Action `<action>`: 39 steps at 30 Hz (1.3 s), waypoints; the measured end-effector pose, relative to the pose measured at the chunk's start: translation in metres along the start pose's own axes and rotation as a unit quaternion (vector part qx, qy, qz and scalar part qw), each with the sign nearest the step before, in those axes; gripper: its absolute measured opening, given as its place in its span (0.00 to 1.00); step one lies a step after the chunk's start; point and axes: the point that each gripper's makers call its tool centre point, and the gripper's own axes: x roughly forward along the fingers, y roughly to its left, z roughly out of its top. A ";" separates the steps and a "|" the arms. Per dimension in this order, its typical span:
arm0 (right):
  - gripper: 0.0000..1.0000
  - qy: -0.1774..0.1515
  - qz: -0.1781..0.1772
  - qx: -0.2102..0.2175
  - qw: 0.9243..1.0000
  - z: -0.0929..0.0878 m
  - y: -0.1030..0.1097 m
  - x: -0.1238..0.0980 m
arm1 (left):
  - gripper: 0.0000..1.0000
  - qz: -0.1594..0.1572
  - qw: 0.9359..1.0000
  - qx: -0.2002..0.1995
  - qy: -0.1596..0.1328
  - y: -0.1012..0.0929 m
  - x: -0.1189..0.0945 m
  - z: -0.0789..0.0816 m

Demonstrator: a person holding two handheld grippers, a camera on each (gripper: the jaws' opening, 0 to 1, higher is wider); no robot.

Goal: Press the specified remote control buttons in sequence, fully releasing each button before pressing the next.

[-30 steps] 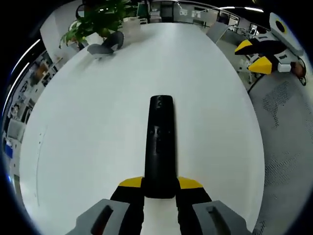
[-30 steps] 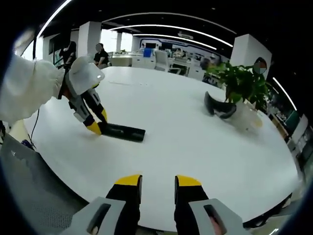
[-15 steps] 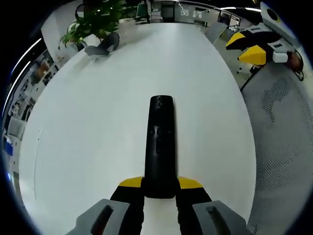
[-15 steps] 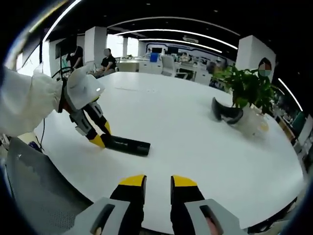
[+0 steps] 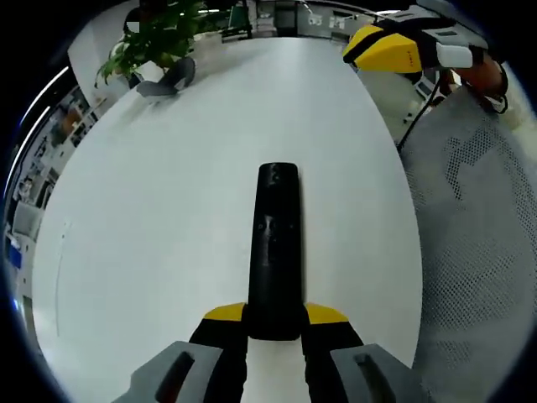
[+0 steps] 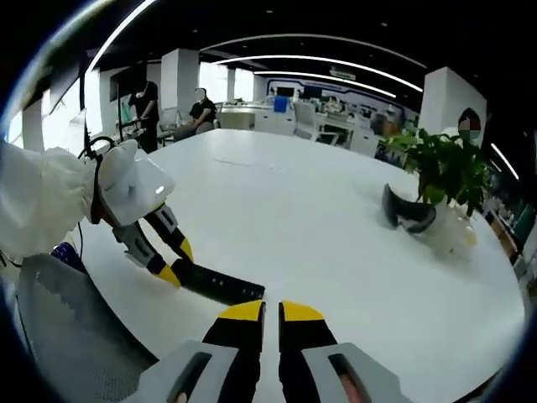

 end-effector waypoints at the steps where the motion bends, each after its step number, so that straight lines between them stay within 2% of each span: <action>1: 0.00 0.002 0.001 -0.005 1.000 0.000 0.002 0.001 | 0.24 -0.001 1.000 0.001 -0.001 -0.002 0.000 -0.001; 4: 0.00 0.004 0.004 -0.015 1.000 -0.001 0.005 0.004 | 0.24 -0.002 1.000 0.001 -0.001 -0.007 -0.001 -0.001; 10: 0.00 0.010 0.028 -0.005 1.000 -0.004 0.016 0.010 | 0.24 -0.003 1.000 0.005 0.002 -0.020 -0.003 -0.004; 12: 0.00 0.022 0.041 0.001 0.999 -0.007 0.021 0.015 | 0.24 -0.002 1.000 0.003 0.002 -0.025 -0.003 -0.004; 20: 0.00 0.035 0.070 -0.012 0.997 -0.005 0.034 0.028 | 0.24 -0.005 1.000 0.006 0.010 -0.041 -0.005 -0.007; 25: 0.00 0.040 0.076 -0.023 0.996 -0.011 0.035 0.035 | 0.24 -0.008 1.000 0.007 0.012 -0.049 -0.007 -0.011; 31: 0.00 0.071 0.104 -0.018 0.992 -0.030 0.045 0.035 | 0.24 -0.013 1.000 0.015 0.017 -0.060 -0.008 -0.013; 34: 0.00 0.111 0.123 -0.017 0.986 -0.044 0.050 0.034 | 0.24 -0.012 1.000 0.017 0.021 -0.064 -0.008 -0.013; 36: 0.00 0.126 0.138 -0.013 0.982 -0.049 0.055 0.032 | 0.24 -0.014 0.999 0.018 0.025 -0.067 -0.008 -0.014; 39: 0.00 0.151 0.140 -0.017 0.978 -0.059 0.056 0.032 | 0.24 -0.015 0.999 0.023 0.032 -0.072 -0.009 -0.015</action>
